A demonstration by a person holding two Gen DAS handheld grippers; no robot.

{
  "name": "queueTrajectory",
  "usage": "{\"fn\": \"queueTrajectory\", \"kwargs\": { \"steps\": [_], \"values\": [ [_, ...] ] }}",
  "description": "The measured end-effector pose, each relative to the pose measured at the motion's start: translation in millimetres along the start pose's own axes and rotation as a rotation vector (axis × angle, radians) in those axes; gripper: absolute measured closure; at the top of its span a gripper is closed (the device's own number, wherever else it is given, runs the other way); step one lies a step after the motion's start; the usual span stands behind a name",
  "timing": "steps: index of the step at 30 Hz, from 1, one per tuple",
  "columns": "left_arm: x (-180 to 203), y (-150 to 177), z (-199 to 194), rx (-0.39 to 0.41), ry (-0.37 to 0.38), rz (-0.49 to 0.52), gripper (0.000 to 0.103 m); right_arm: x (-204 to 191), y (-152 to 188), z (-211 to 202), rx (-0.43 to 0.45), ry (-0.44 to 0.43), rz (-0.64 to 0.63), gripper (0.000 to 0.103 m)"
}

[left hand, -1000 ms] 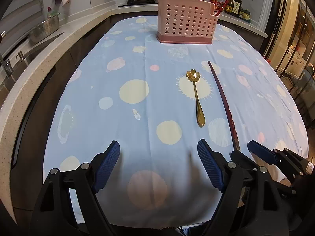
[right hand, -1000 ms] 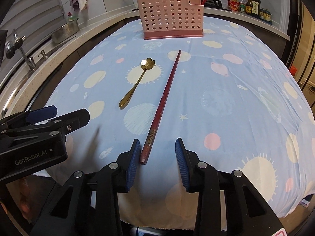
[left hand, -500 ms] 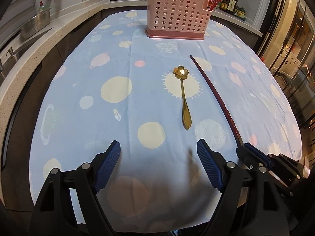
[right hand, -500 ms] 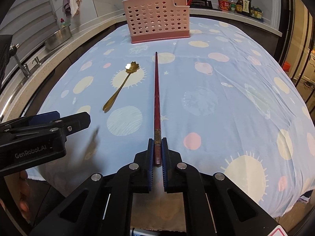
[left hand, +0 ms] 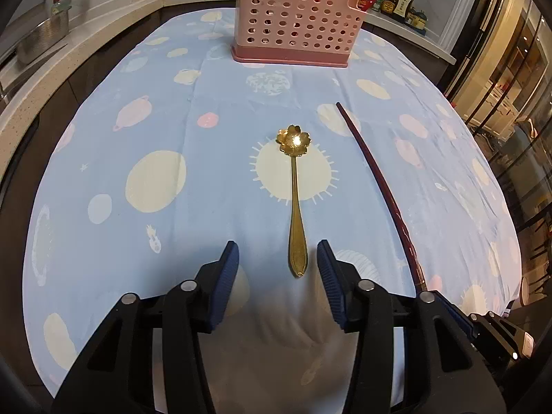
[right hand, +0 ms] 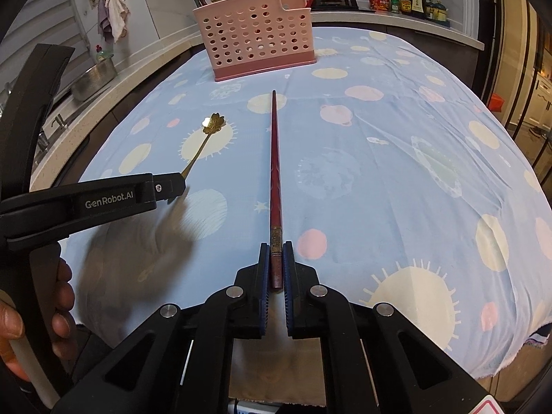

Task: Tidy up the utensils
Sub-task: 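Grasp the dark red chopstick with the right tool while the left tool grasps the gold spoon, then lift the gold spoon and dark red chopstick and carry them over the pink caddy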

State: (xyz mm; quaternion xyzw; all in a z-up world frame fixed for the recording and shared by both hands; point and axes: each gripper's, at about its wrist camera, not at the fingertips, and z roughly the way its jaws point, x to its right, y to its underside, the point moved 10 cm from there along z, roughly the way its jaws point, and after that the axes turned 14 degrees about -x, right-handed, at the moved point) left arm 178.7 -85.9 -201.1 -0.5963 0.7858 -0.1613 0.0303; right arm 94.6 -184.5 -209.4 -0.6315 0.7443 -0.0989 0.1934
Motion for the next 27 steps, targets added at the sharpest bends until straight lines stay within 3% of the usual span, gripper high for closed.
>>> {"fn": "queueTrajectory", "kwargs": {
  "steps": [3, 5, 14, 27],
  "values": [
    [3.7, 0.7, 1.1, -0.003, 0.013, 0.012, 0.077, -0.3, 0.3, 0.0, 0.0, -0.001, 0.0, 0.096],
    [6.7, 2.8, 1.8, -0.008, 0.021, 0.025, 0.092, -0.1, 0.0, -0.1, 0.0, -0.001, 0.001, 0.096],
    [9.0, 12.1, -6.3, -0.012, 0.067, 0.02, 0.092, -1.1, 0.4, -6.4, 0.006, -0.008, 0.006, 0.096],
    [0.0, 10.8, -59.2, 0.072, 0.089, -0.01, 0.093, -3.6, -14.0, -55.2, 0.099, -0.052, 0.023, 0.096]
  ]
}}
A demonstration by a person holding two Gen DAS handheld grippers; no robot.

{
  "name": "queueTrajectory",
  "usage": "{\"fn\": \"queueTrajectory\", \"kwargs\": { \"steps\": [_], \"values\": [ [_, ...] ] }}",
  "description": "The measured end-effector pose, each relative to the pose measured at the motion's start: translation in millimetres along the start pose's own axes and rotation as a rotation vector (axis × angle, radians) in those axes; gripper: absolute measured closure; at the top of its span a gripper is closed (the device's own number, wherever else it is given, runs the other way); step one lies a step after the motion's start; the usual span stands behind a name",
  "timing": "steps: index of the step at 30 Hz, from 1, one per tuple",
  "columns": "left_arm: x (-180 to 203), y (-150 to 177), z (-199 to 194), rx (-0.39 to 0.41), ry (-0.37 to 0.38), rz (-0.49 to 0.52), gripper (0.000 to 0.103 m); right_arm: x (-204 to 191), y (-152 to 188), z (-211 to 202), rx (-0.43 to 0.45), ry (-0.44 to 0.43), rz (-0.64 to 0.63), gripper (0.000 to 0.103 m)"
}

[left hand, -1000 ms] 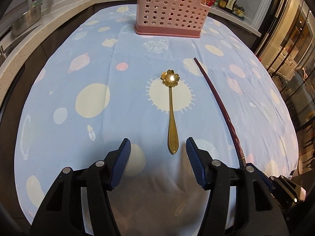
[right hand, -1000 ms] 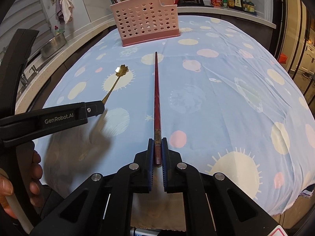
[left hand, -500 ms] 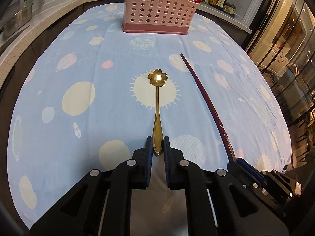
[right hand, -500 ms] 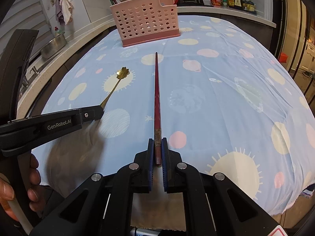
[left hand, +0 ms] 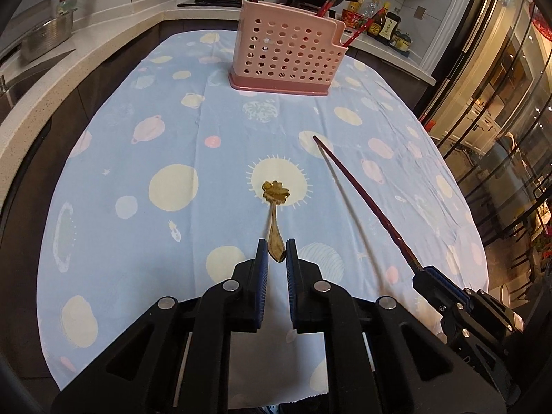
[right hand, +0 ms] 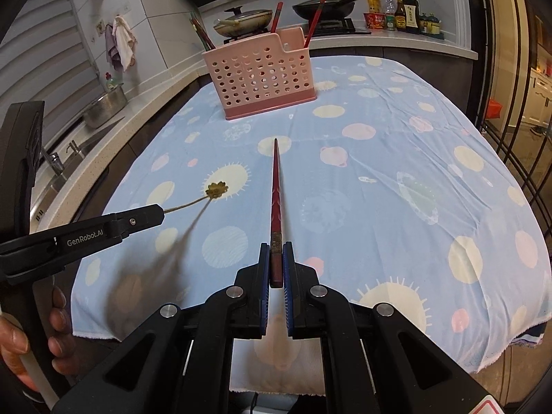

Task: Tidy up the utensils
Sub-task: 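Lift the gold spoon and dark red chopstick and carry them over the pink caddy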

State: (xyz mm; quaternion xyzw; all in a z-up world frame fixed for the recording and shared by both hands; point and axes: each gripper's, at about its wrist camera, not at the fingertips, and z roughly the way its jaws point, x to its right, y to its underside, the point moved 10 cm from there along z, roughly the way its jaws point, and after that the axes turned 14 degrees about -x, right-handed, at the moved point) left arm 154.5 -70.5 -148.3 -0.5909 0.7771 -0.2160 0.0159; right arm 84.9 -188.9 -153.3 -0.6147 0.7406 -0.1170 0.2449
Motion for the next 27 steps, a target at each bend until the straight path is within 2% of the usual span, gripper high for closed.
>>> {"fn": "queueTrajectory", "kwargs": {
  "steps": [6, 7, 8, 19, 27],
  "values": [
    [3.7, -12.2, -23.0, 0.048, 0.0, 0.009, 0.095, -0.8, -15.4, -23.4, 0.054, -0.019, 0.009, 0.096],
    [3.7, -14.0, -26.0, 0.053, 0.0, 0.008, 0.102, -0.4, -18.2, -27.0, 0.062, -0.023, 0.013, 0.096],
    [4.1, -16.6, -29.4, 0.058, 0.003, 0.008, 0.102, -0.1, -21.3, -31.2, 0.072, -0.028, 0.017, 0.096],
    [11.7, -34.3, -45.9, 0.097, -0.017, 0.039, 0.102, 3.8, -52.2, -62.5, 0.151, -0.051, 0.034, 0.096],
    [23.2, -63.3, -74.5, 0.165, -0.043, 0.084, 0.102, 3.8, -92.6, -97.1, 0.24, -0.071, 0.03, 0.096]
  ]
}}
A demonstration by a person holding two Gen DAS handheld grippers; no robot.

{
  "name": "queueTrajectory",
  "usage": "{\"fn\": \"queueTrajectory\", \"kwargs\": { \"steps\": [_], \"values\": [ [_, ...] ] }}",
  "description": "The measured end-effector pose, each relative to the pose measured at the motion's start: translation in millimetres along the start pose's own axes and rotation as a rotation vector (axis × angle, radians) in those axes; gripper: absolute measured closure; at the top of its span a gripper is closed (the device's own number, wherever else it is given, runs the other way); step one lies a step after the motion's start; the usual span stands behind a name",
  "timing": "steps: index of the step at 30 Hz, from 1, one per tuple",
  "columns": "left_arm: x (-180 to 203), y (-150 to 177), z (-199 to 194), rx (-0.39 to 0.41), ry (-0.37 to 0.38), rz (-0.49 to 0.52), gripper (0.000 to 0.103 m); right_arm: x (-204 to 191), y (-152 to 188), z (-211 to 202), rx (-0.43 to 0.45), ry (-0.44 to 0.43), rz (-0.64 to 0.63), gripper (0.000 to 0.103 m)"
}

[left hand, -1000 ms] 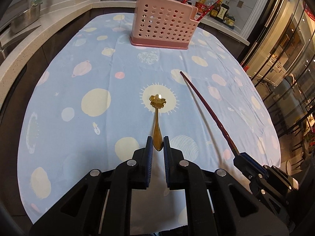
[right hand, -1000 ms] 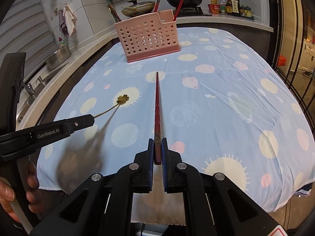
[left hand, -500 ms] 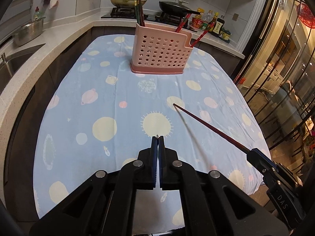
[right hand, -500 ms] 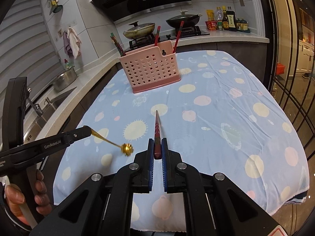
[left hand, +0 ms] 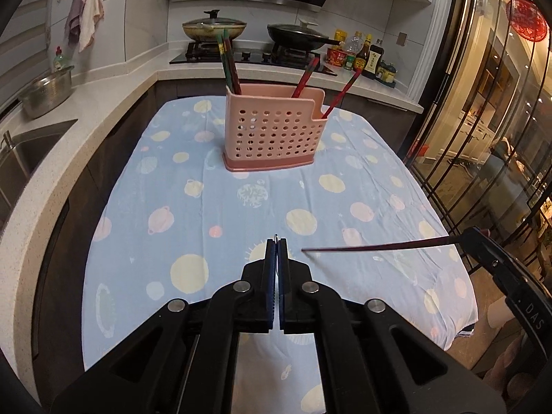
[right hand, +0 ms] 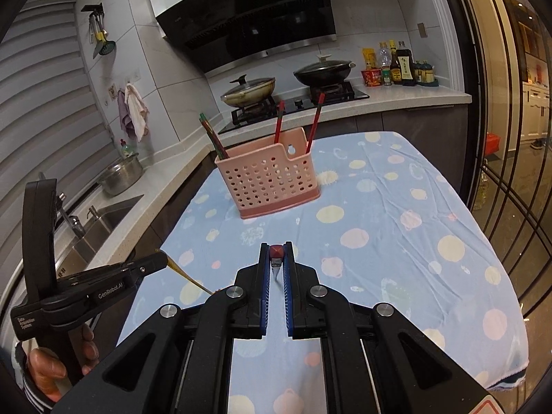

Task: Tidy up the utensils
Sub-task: 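Lift the gold spoon and dark red chopstick and carry them over the pink caddy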

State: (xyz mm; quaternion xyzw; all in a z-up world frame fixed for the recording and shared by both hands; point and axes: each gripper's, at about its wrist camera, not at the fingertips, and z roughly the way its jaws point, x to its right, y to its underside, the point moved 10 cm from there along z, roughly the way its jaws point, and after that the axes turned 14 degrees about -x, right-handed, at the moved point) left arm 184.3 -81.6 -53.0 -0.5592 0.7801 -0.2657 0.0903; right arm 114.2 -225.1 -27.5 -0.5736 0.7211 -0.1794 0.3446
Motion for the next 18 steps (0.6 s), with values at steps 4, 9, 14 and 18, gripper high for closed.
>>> {"fn": "queueTrajectory", "kwargs": {
  "steps": [4, 9, 14, 18],
  "values": [
    [6.0, -28.3, -13.8, 0.05, -0.012, 0.032, 0.102, -5.0, -31.1, -9.2, 0.041, -0.028, -0.006, 0.096],
    [13.2, -67.7, -29.1, 0.11, -0.024, 0.063, 0.102, -9.5, -71.1, -12.1, 0.073, -0.066, -0.007, 0.096],
    [13.9, -109.5, -36.8, 0.154, -0.038, 0.071, 0.102, -13.7, -113.2, -15.0, 0.119, -0.094, -0.01, 0.096],
    [12.2, -140.9, -39.7, 0.186, -0.044, 0.075, 0.102, -17.7, -147.1, -13.5, 0.164, -0.117, -0.016, 0.096]
  ]
}}
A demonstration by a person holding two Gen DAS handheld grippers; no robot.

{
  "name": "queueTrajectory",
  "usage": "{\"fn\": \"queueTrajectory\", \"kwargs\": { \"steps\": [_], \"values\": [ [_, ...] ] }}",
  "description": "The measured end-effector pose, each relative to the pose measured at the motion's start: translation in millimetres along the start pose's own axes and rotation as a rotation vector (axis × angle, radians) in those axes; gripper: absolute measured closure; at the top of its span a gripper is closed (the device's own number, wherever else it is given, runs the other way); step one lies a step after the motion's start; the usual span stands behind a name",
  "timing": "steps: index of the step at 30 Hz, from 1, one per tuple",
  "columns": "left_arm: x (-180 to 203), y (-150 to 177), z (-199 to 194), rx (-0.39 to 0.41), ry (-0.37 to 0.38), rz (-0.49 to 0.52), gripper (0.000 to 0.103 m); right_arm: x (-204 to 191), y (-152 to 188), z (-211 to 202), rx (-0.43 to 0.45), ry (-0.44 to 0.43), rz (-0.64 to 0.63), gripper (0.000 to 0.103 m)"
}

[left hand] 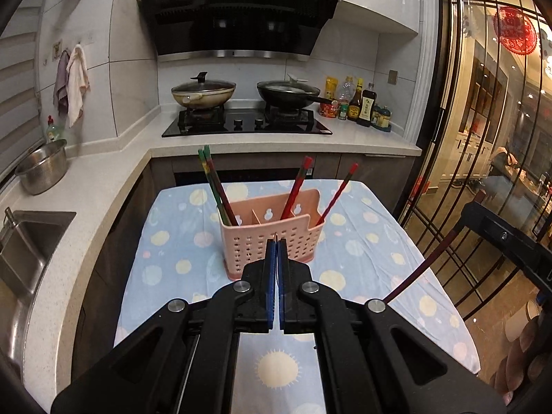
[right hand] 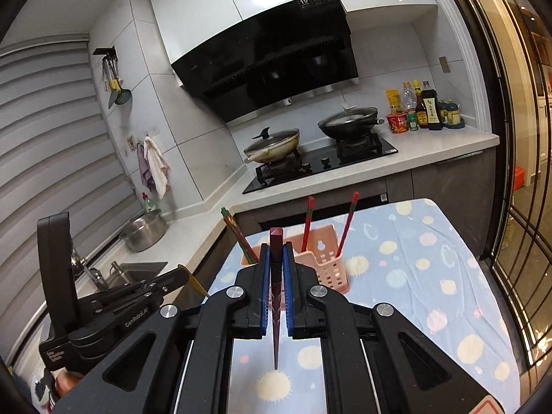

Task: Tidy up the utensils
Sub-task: 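Lift the gold spoon and dark red chopstick and carry them over the pink caddy, then open both tools to drop the spoon and chopstick into the caddy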

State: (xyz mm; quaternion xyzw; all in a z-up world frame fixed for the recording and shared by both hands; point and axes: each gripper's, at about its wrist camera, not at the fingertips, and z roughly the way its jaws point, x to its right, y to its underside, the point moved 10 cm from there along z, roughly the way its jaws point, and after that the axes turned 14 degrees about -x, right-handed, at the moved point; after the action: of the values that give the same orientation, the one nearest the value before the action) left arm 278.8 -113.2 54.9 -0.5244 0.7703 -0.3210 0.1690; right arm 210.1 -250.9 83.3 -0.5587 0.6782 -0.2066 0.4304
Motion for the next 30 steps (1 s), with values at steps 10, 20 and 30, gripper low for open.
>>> {"fn": "queueTrajectory", "kwargs": {
  "steps": [10, 20, 30],
  "values": [
    [-18.1, -76.9, 19.9, 0.059, -0.036, -0.006, 0.102, -5.0, -97.6, 28.4, 0.132, 0.022, -0.023, 0.096],
    [-37.5, -105.3, 68.5, 0.024, -0.069, -0.016, 0.102, -3.8, -147.4, 89.3, 0.148, 0.047, -0.028, 0.096],
    [-44.0, -94.5, 113.3, -0.045, -0.067, -0.029, 0.102, 10.5, -114.8, 168.1, -0.003, 0.076, -0.025, 0.096]
  ]
}}
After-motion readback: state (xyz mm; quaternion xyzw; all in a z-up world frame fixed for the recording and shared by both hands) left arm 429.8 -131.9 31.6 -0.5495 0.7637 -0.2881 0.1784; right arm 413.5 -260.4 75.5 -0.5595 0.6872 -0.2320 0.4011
